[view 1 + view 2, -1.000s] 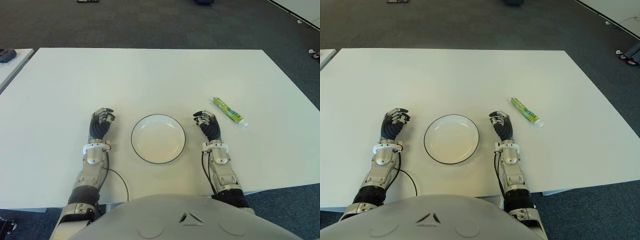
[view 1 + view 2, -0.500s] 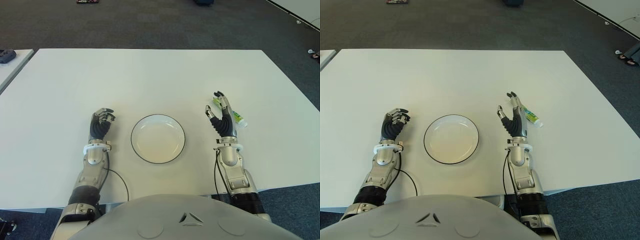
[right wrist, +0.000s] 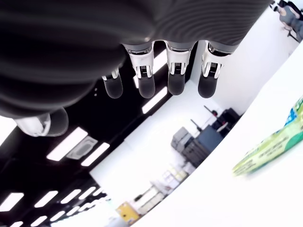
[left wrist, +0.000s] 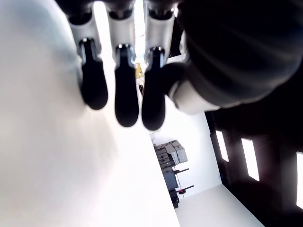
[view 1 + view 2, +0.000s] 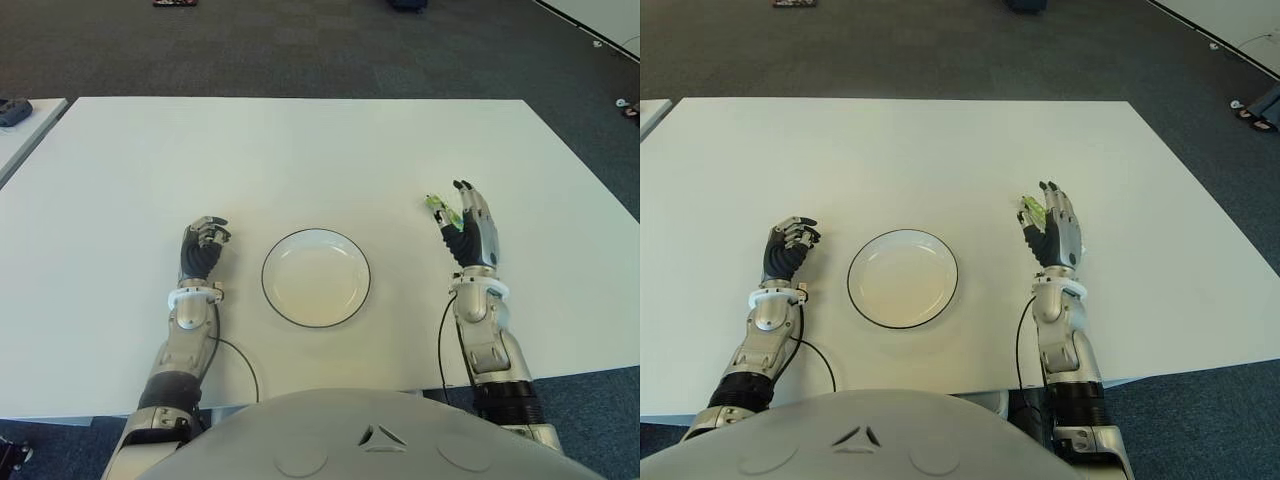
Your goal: Put the toothpaste on the table into the plate.
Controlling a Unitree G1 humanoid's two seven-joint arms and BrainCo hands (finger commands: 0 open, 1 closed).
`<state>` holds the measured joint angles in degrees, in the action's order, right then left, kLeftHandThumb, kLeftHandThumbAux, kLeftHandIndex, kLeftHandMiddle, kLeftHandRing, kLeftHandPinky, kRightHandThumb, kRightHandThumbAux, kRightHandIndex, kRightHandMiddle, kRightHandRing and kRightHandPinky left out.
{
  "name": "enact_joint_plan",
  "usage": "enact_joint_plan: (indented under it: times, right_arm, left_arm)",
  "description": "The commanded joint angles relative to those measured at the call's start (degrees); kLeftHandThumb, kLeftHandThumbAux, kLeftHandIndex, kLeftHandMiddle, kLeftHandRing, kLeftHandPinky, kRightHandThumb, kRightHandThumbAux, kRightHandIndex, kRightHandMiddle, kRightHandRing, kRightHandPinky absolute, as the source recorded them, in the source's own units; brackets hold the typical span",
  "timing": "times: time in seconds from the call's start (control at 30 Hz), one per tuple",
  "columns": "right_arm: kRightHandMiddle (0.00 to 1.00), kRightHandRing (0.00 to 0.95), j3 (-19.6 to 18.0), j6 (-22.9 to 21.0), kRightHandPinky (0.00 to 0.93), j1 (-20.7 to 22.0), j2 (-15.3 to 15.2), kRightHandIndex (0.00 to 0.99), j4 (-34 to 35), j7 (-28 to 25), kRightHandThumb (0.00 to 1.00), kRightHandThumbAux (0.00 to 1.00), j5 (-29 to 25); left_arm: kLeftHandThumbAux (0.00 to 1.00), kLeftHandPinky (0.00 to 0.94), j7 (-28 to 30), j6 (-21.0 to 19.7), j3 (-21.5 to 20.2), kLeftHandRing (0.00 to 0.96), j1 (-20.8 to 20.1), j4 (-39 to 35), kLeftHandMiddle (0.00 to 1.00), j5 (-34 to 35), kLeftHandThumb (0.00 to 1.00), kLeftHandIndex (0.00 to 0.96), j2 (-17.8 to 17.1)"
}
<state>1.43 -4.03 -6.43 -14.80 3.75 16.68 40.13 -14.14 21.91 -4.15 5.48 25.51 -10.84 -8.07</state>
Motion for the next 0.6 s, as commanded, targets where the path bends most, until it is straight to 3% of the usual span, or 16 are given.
enact_joint_plan:
  times: [0.03, 0.4, 0.6]
  right_arm:
    - [0.0, 0.0, -0.4, -5.0, 0.0, 1.6, -0.8, 0.0, 2.4, -2.4, 0.582, 0.13, 1.6]
    - [0.0, 0.0, -0.3, -11.2, 0.0, 2.9, -3.3, 0.0, 5.0, -7.2, 0.583, 0.097, 3.4]
    - [0.0, 0.0, 0.3, -15.8, 0.0, 6.6, -6.2, 0.0, 1.6, -11.6, 0.59, 0.098, 4.8]
  left_arm:
    - [0.721, 0.517, -1.1, 0.3, 0.2, 0.549, 0.4, 0.7, 0.557, -0.5, 0.709, 0.43, 0.8]
    - [0.721, 0.503, -2.5, 0.1, 0.3, 0.544, 1.1, -0.1, 0.552, -1.0, 0.709, 0.43, 1.2]
    - [0.721, 0.503, -1.7, -0.3, 0.4, 0.548, 1.8, -1.1, 0.556, -0.6, 0.708, 0.43, 1.2]
